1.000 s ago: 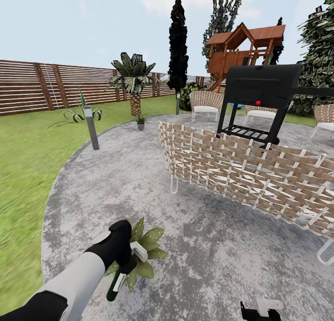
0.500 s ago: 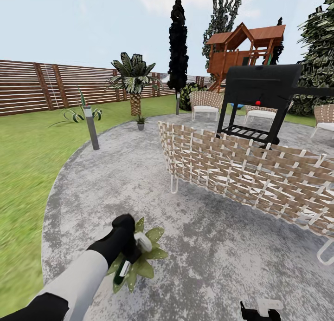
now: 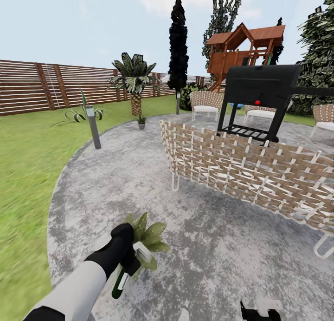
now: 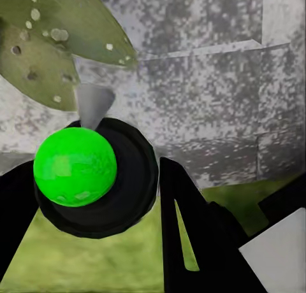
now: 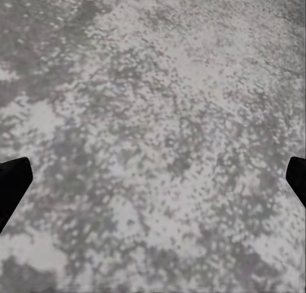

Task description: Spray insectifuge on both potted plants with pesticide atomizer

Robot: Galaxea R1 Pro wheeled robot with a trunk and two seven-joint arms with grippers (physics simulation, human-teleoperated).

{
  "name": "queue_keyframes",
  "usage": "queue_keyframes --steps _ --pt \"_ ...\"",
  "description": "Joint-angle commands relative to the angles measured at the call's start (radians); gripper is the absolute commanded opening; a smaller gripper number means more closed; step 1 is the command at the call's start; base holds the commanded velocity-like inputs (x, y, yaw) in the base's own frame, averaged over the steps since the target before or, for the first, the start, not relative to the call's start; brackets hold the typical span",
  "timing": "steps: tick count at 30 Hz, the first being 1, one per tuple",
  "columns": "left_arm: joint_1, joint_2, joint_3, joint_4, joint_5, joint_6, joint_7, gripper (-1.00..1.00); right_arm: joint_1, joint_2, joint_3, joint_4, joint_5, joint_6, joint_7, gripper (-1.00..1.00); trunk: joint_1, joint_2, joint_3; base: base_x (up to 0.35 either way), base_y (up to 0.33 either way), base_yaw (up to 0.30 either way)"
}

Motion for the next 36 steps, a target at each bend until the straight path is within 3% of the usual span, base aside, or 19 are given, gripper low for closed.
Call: queue_keyframes --steps 1,7,18,21,26,28,32,36 --pt "0.0 0.0 -0.001 -0.001 -0.01 0.004 -0.01 -1.0 -0.001 0.0 -0.006 0.001 0.011 -0.003 -0.005 1.0 -0.001 0.0 -0.001 -0.284 0.201 0.0" --pt "0.0 0.0 -0.002 -0.002 -0.01 0.003 -0.006 -1.0 -0.001 0.0 -0.006 0.001 0.011 -0.003 -0.005 1.0 -0.001 0.0 -0.001 -0.148 0.244 0.0" --pt "0.013 -0.009 -0.003 0.005 0.0 0.003 -0.004 -1.0 -0.001 0.0 -0.006 0.001 0.011 -0.003 -0.005 1.0 -0.001 0.0 -0.001 -0.002 0.016 -0.004" --pt "0.013 -0.008 -0.003 0.004 0.003 0.003 0.035 -1.0 -0.001 0.0 -0.006 0.001 0.01 -0.003 -0.005 1.0 -0.001 0.0 -0.001 0.0 0.0 -0.17" --pt "0.013 -0.01 -0.005 0.013 0.087 0.002 0.096 -1.0 -0.001 0.0 -0.006 0.001 0.01 -0.003 -0.005 1.0 -0.001 0.0 -0.001 0.0 0.0 -0.071" --pt "0.013 -0.011 -0.005 0.015 0.106 0.002 0.133 -1.0 -0.001 0.0 -0.006 0.001 0.011 -0.003 -0.005 1.0 -0.001 0.0 -0.001 0.0 0.0 -0.004" --pt "0.027 -0.011 -0.006 0.023 0.161 0.001 0.15 -1.0 -0.001 0.0 -0.006 0.001 0.011 -0.003 -0.005 1.0 -0.001 0.0 -0.001 0.0 0.0 0.0" --pt "0.05 -0.011 -0.006 0.028 0.175 -0.001 0.172 -1.0 -0.001 0.0 -0.006 0.001 0.011 -0.003 -0.005 1.0 -0.001 0.0 -0.001 0.0 0.0 0.0"
